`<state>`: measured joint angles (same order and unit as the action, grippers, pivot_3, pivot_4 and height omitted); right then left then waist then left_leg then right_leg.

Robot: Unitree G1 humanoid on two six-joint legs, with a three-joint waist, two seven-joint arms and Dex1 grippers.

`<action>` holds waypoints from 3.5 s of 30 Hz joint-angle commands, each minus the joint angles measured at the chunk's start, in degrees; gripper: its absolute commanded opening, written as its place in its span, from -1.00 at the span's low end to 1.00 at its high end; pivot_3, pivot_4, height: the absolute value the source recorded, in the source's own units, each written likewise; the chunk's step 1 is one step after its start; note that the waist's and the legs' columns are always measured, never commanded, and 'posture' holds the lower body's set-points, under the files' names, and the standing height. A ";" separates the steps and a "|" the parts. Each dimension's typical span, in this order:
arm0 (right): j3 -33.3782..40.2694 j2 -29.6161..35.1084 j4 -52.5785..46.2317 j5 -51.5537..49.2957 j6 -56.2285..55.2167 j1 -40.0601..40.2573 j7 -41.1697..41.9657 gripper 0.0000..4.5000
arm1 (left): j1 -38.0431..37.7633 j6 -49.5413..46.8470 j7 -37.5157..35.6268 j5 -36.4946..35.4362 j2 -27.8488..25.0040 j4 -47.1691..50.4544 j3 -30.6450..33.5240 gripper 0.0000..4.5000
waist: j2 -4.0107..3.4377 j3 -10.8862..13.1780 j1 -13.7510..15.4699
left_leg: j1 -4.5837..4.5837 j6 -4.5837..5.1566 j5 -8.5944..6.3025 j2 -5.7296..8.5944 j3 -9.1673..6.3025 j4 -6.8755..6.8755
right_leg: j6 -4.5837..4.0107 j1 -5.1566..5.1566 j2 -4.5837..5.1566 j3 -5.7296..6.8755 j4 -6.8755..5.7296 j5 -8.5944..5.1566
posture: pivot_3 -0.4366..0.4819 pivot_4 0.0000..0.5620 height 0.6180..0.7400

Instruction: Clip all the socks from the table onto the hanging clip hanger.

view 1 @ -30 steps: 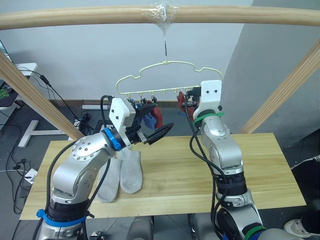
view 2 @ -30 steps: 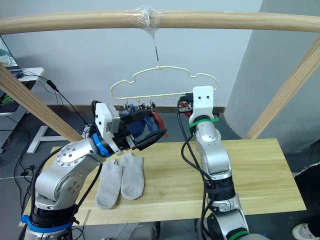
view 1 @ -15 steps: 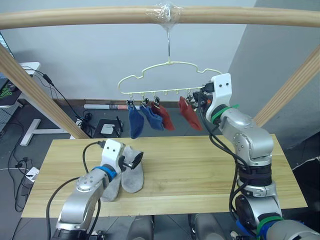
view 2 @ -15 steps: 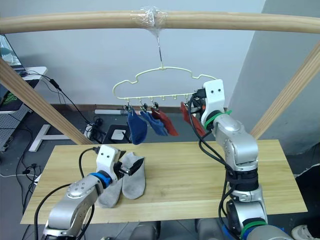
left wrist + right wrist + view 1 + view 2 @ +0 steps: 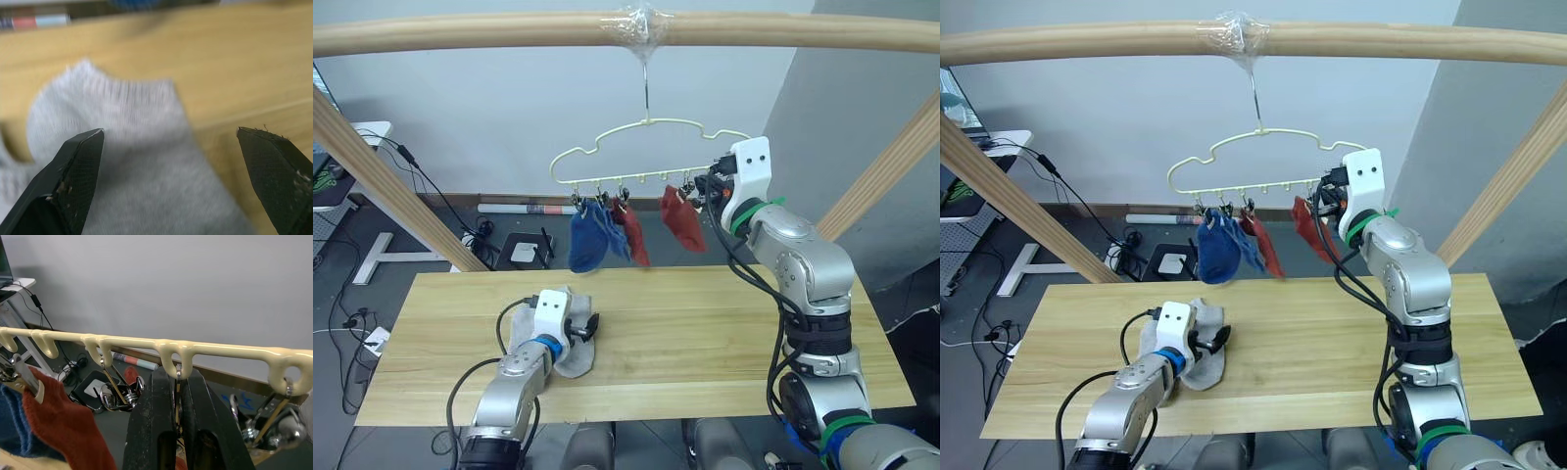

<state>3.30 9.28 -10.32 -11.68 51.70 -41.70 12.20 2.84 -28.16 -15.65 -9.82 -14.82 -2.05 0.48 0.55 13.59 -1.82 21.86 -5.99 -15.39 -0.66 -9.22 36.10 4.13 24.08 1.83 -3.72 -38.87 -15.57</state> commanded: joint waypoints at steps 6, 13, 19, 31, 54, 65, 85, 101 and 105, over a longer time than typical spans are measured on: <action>1.94 1.00 -0.16 -0.71 -0.03 -0.20 -1.94 -1.00 | 0.82 0.43 -3.81 2.03 -1.86 -5.42 -2.47 0.60 | -0.06 -0.05 -0.02 | -0.10 0.08 0.08 0.00 0.00 0.00 | 0.00 -0.05 -0.01 0.00 -0.05 0.00 | 0.03 -0.21 1.00; 1.75 2.55 0.89 -0.83 -0.66 -0.35 -1.30 -1.00 | 0.02 5.47 -8.01 5.20 -3.68 -5.06 -6.72 -0.29 | -0.07 -0.07 0.14 | -0.07 0.03 0.12 0.11 0.00 0.00 | 0.00 -0.06 0.11 0.00 -0.04 0.00 | 0.04 -0.23 1.00; 2.04 3.95 2.25 -1.45 -1.24 -0.74 -0.53 -1.00 | -0.36 8.94 -11.57 5.03 -3.91 -3.90 -8.09 -0.98 | -0.06 -0.07 0.14 | -0.06 0.03 0.12 0.15 -0.01 -0.01 | 0.01 -0.06 0.15 0.01 -0.02 0.00 | 0.03 -0.21 1.00; 3.55 9.09 10.17 -5.10 0.34 -5.68 4.61 -1.00 | 0.89 12.63 -23.01 -0.71 -6.78 6.04 -7.86 -0.99 | -0.05 -0.06 0.15 | 0.03 0.04 0.12 0.15 -0.03 -0.02 | 0.01 -0.04 0.15 0.04 0.01 0.00 | 0.05 -0.22 1.00; 30.44 3.80 20.64 -16.43 40.80 -21.15 -3.48 -1.00 | 18.57 40.79 -26.15 6.73 1.86 -1.34 -15.66 -0.99 | -0.04 -0.08 0.33 | 0.10 0.09 0.13 0.24 -0.03 -0.01 | -0.01 -0.04 0.21 0.06 0.02 0.02 | 0.00 -0.27 1.00; 29.95 3.94 19.22 -18.83 40.80 -19.65 -5.32 -1.00 | 21.00 40.93 -21.86 7.49 6.17 -5.01 -15.13 -0.99 | -0.03 -0.08 0.22 | 0.09 0.11 0.15 0.25 -0.03 0.00 | 0.00 -0.04 0.22 0.05 -0.02 0.02 | -0.03 -0.24 1.00; 30.66 3.86 19.53 -24.07 40.80 -19.04 -9.73 -1.00 | 23.85 40.73 -19.54 7.75 8.46 -8.47 -15.08 -0.99 | -0.03 -0.08 0.21 | 0.10 0.11 0.15 0.26 -0.03 0.00 | 0.00 -0.04 0.23 0.06 -0.02 0.02 | -0.03 -0.22 1.00; 33.53 8.51 16.29 -33.38 40.80 -17.32 -7.19 0.99 | 25.85 39.85 -20.01 7.34 9.64 -9.54 -15.79 -1.00 | -0.06 -0.04 -0.73 | 0.16 0.12 0.14 0.25 0.00 -0.04 | 0.00 0.03 0.22 0.03 0.01 0.02 | -0.08 -0.18 1.00; 29.55 13.04 8.59 -35.61 40.80 -12.57 -2.62 0.99 | 26.39 39.08 -20.20 6.71 11.04 -10.22 -15.98 -1.00 | -0.07 -0.01 -0.76 | 0.23 0.13 0.14 0.27 0.00 -0.03 | 0.00 0.03 0.23 0.02 0.06 0.01 | -0.09 -0.18 1.00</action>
<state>33.19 21.47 2.21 -44.58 92.06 -54.16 7.51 28.22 10.85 -35.67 -2.35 -4.74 -12.89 -14.94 0.48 13.58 -2.58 22.08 -5.86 -15.26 -0.39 -9.20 36.08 4.13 24.11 2.05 -3.71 -38.80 -15.55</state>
